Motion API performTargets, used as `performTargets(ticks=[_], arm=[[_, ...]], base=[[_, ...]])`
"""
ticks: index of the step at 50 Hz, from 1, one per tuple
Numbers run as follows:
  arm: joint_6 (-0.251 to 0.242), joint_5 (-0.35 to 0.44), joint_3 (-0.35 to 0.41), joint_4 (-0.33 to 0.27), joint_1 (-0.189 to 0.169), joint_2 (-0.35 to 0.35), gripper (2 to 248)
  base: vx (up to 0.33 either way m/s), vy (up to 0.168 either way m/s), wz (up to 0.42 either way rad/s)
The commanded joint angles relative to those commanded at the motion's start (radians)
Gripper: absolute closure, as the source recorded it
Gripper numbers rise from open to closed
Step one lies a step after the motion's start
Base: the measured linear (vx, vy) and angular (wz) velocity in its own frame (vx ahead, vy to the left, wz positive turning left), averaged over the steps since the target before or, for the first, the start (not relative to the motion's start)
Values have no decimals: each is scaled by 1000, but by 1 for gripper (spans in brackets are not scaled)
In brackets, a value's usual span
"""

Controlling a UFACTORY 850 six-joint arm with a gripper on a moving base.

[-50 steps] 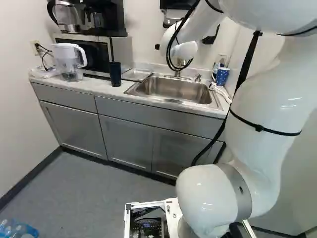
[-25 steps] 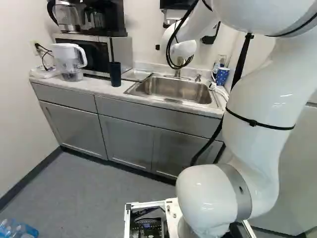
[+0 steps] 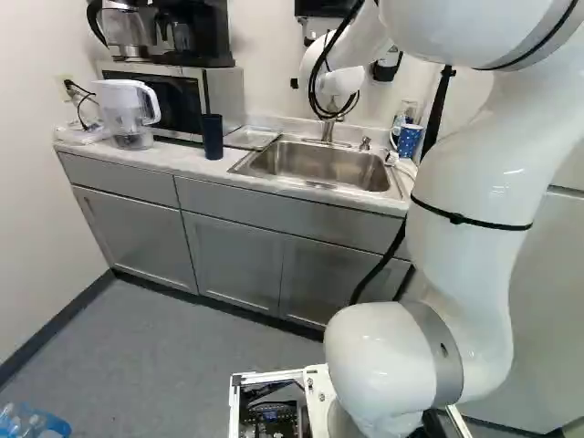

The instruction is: Rinse the cup and place it in the tray

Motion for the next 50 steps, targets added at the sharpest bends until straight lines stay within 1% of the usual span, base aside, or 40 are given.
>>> performTargets(ticks=[18,34,50], arm=[[0,-89,-71,0,-17,-31,3],[0,-177,-106,0,-31,-62,3],[0,-255,-155,0,-34,-104,3]], base=[[0,0,0],[0,0,0],[0,0,0]])
